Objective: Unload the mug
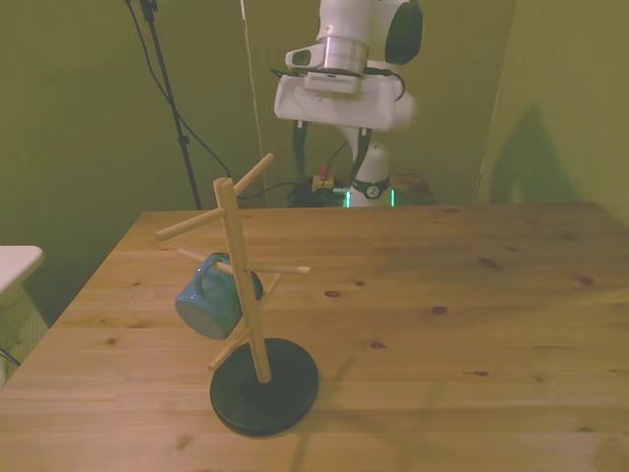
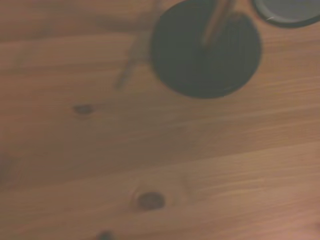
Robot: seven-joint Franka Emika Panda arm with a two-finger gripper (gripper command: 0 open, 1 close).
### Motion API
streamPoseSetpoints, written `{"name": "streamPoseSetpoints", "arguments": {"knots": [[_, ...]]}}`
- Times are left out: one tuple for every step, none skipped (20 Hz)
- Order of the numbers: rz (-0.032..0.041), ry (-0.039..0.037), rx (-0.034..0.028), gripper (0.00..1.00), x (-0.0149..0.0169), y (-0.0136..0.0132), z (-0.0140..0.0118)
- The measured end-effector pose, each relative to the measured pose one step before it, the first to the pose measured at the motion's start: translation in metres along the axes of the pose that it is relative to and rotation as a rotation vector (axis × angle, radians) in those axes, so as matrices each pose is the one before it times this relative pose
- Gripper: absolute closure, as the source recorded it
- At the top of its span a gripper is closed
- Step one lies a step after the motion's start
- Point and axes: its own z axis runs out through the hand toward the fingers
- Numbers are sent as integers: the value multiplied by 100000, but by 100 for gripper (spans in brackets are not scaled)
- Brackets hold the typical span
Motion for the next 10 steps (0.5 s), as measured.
{"name": "streamPoseSetpoints", "arguments": {"knots": [[3154, 3335, -990, 0, 1299, 528, 1378], [-161, 678, -117, 0, 2, -116, -3], [213, 1623, 411, 0, 28, -229, 81], [296, 1944, 860, 0, 113, -273, 274], [912, 2082, 899, 0, 249, -173, 452], [1345, 1712, 1111, 0, 479, -93, 609], [1095, 1462, 828, 0, 596, -6, 550], [1176, 1645, 938, 0, 678, 14, 515], [1208, 2017, 1440, 0, 716, -32, 416], [966, 1818, 1179, 0, 672, -12, 375]]}}
